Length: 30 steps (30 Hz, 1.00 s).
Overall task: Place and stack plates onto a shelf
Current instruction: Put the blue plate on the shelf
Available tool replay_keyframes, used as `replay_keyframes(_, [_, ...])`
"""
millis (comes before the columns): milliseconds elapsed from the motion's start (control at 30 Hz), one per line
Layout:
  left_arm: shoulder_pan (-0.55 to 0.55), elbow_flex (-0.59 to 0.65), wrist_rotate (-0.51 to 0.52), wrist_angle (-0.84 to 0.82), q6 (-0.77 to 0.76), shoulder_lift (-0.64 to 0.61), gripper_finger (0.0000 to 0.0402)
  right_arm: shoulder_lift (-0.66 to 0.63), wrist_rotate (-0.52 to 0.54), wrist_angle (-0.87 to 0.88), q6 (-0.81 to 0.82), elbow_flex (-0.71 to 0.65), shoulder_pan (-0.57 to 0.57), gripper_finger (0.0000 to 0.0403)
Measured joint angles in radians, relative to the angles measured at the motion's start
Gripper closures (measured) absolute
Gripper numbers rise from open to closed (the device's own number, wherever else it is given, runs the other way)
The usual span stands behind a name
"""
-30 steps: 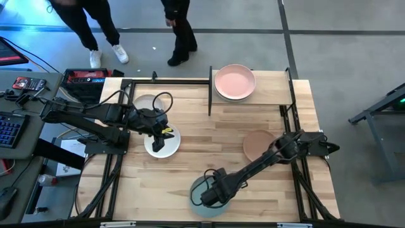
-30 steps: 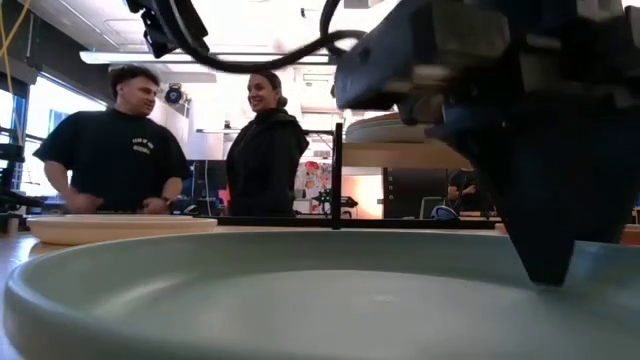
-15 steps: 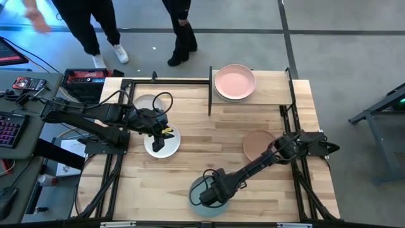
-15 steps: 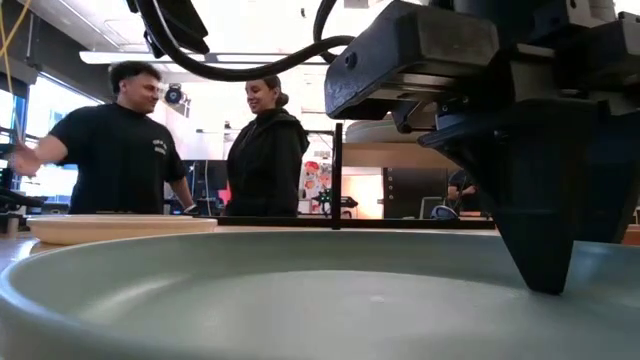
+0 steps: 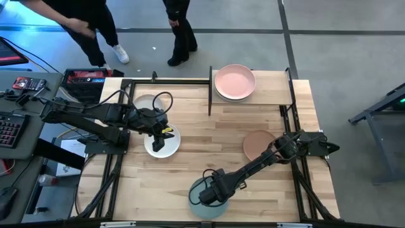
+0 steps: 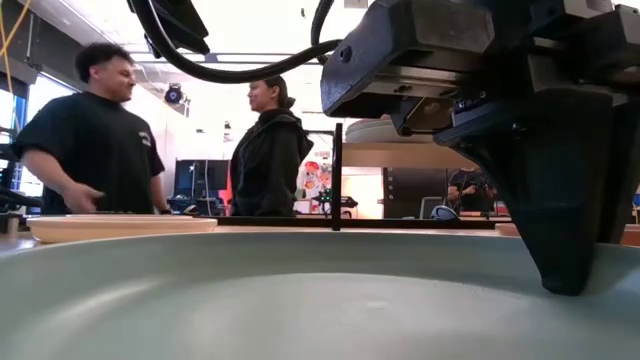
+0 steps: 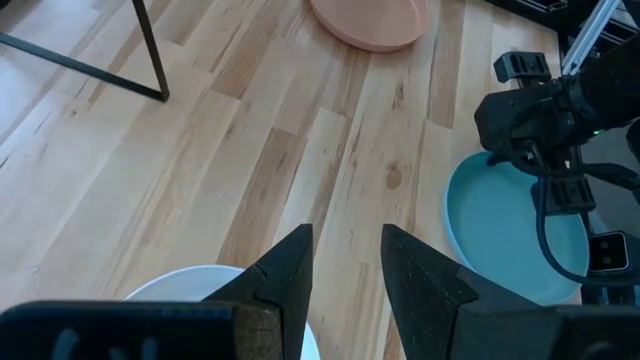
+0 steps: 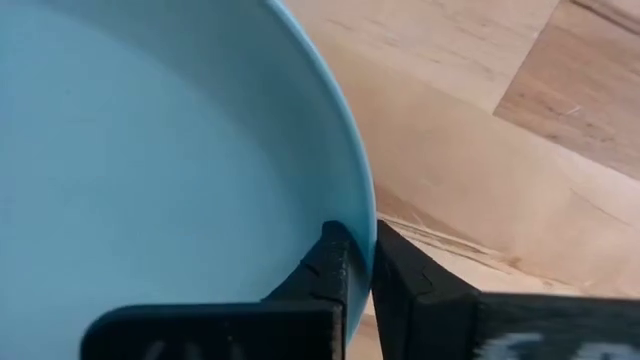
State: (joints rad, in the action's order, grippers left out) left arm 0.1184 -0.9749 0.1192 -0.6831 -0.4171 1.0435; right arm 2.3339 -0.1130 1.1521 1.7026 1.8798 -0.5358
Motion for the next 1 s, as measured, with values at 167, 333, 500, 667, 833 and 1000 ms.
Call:
replay_keyframes(167, [0.0,0.0,0.0,0.0,0.0,0.0,0.0291,-0.026,0.016,0.011,0.015,-0.004,0.0,0.0401])
replay_keyframes(333, [0.0,0.0,0.0,0.0,0.0,0.0,0.0291,-0.084,0.064,0.041,0.028,-0.004,0.007,0.0403])
replay_keyframes(500, [0.0,0.0,0.0,-0.001,0.002,0.0,0.0291,-0.131,0.092,0.081,0.027,-0.004,0.023,0.0402])
replay_keyframes(667, [0.0,0.0,0.0,-0.001,0.002,0.0,0.0291,-0.177,0.122,0.139,0.026,-0.004,0.036,0.0402])
replay_keyframes(833, [0.0,0.0,0.0,0.0,0.002,0.0,0.0291,-0.24,0.167,0.198,0.025,-0.004,0.048,0.0402])
replay_keyframes(1000, [0.0,0.0,0.0,0.001,0.023,0.0,0.0291,-0.314,0.219,0.281,0.005,-0.002,0.076,0.0402])
